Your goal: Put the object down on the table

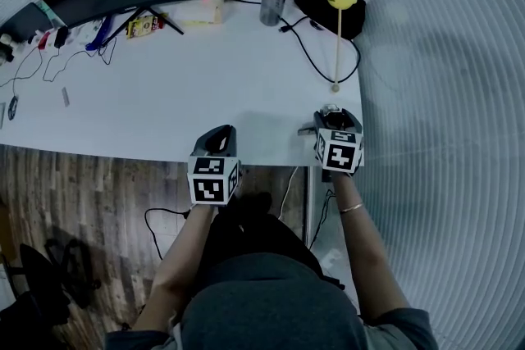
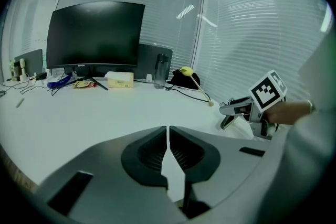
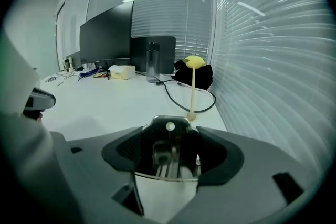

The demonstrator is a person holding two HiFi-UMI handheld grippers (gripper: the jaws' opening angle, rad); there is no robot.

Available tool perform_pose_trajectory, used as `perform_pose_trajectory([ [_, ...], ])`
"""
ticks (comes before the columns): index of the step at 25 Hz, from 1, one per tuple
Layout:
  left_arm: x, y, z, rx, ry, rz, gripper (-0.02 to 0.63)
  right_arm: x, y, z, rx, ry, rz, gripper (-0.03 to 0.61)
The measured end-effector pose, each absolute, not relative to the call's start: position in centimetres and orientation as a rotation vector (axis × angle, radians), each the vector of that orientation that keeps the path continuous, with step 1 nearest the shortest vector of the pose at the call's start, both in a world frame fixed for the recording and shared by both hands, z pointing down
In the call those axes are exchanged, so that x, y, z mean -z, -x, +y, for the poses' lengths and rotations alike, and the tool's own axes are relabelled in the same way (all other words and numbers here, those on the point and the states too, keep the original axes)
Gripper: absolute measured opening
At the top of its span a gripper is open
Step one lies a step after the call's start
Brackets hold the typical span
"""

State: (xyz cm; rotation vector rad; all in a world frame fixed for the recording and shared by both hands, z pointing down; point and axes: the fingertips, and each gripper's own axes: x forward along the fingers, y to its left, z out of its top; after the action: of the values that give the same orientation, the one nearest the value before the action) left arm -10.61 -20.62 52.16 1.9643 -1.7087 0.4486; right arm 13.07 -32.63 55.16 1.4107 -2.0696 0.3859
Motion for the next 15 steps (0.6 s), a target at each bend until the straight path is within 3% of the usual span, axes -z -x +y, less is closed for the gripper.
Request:
perform_pose_trajectory([
  [15, -52.8, 12.7, -19.5, -0.436, -1.882, -1.765, 0.031, -58.0, -10.9, -34.6, -0.4, -1.334, -2.048, 0.299],
])
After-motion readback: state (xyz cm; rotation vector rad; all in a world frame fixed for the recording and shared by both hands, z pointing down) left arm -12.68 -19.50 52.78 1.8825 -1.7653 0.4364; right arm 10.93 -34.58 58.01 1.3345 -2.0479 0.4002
